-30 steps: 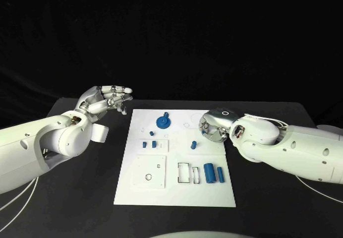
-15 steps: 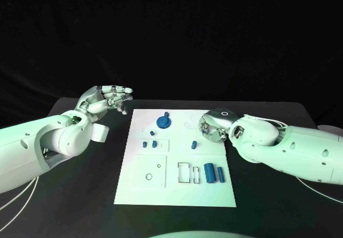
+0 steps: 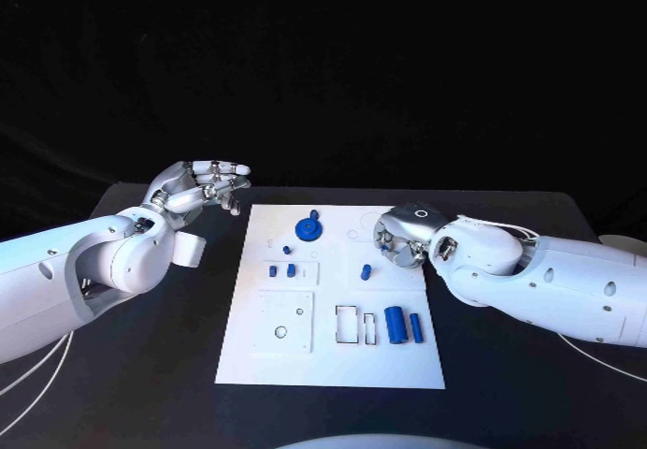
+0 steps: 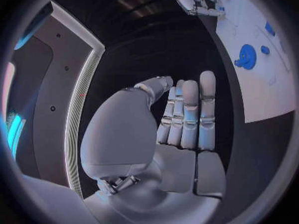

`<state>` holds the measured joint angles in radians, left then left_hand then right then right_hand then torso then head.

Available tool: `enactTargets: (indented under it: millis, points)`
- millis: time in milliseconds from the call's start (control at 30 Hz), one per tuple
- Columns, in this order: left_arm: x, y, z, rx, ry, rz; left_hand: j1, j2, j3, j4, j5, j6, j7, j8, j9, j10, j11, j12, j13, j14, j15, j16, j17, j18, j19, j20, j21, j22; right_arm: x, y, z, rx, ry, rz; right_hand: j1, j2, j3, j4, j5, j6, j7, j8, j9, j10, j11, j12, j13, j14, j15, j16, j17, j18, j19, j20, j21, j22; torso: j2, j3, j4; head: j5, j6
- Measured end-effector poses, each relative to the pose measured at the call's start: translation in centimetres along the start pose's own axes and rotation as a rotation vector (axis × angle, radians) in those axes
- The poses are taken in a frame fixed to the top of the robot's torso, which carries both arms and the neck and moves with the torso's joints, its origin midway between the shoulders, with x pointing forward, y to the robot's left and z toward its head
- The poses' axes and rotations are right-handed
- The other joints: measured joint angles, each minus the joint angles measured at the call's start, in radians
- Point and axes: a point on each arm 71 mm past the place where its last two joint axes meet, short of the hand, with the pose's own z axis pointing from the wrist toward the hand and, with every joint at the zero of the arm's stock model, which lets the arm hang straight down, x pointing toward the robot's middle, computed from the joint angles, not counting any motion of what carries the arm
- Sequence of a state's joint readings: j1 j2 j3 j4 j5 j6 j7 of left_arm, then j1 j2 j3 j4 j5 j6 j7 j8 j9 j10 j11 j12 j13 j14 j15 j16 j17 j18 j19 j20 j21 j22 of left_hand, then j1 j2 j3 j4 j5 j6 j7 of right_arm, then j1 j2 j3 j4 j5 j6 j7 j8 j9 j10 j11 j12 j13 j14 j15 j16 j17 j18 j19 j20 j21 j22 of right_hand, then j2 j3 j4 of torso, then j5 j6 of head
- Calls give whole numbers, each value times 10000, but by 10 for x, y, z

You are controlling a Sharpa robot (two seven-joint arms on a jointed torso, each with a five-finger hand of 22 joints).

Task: Assemble the parts on the task board

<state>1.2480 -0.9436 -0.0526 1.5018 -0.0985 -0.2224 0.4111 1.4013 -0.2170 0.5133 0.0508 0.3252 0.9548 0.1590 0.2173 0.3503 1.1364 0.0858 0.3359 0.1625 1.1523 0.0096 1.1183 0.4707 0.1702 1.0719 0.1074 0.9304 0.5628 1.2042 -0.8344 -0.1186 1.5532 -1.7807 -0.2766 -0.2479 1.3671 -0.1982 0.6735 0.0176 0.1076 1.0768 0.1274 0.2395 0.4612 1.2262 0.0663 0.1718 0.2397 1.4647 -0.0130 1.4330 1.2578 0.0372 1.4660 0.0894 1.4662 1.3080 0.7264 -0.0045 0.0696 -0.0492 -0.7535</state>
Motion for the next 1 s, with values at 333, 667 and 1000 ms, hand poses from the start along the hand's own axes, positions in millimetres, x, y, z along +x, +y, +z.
enactTargets:
  millis: [333,667,1000]
  points:
    - [0,0,0,-68,-5,-1,15,16,0,0,0,0,0,0,0,0,0,0,14,0,0,0,-2,0,0,0,0,1,1,2,-2,20,-142,-83,26,97,15,-68,-36,0,-1,-1,7,18,18,-3,0,36,-36,-1,-75,0,0,1,64,-1,-8,4,-10,-13,7]
    - [0,1,0,-123,-22,6,41,41,0,0,0,0,0,0,0,1,0,0,13,0,0,0,-8,0,0,0,0,1,2,4,-6,9,-449,32,71,142,40,-119,19,-4,-1,37,18,32,34,-75,-33,36,-35,-1,-84,0,0,1,110,-3,-11,4,-12,-30,45]
    - [-3,2,1,-161,-78,27,41,41,0,1,0,0,0,0,0,1,0,0,12,0,0,0,-8,0,0,0,0,2,-8,7,-10,-170,-1111,263,97,168,40,-120,21,-19,-14,27,22,33,35,-51,0,36,-35,-1,-84,1,0,1,191,-4,-12,4,-15,-25,94]
